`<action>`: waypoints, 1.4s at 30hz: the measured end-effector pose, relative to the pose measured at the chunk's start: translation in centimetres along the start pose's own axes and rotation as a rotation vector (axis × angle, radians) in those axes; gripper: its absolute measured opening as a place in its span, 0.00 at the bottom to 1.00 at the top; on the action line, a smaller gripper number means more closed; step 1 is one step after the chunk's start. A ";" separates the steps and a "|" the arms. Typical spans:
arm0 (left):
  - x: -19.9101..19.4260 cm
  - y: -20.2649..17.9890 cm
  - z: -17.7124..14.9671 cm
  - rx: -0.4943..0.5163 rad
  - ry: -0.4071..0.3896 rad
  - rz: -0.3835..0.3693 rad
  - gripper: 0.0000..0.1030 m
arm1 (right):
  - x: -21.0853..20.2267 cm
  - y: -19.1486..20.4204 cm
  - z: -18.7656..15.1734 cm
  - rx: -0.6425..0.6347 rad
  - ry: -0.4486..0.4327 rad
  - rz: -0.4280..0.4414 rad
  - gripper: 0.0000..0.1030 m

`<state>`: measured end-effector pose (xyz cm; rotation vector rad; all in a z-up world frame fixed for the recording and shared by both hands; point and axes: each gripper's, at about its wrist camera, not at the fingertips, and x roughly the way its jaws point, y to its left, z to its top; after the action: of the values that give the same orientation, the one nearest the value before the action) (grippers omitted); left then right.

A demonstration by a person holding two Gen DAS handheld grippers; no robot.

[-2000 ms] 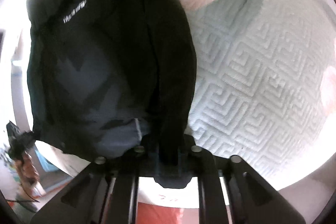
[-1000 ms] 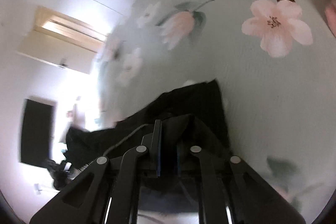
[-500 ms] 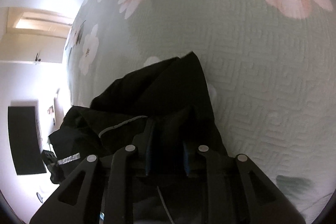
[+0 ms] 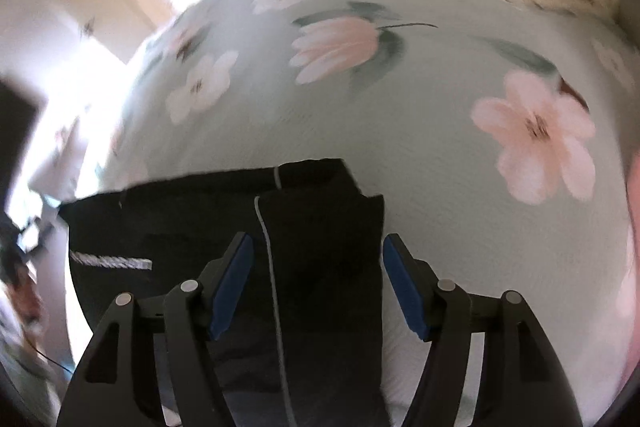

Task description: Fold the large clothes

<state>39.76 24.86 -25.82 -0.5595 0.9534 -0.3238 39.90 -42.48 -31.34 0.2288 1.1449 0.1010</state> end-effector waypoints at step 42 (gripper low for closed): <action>16.6 5.2 0.1 -0.083 0.092 0.246 0.72 | 15.4 1.5 3.8 -0.090 0.067 -0.372 0.17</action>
<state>49.03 20.91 -40.00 -0.4998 1.1160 -0.0903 49.71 -38.53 -43.19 -0.0695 1.2284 -0.1701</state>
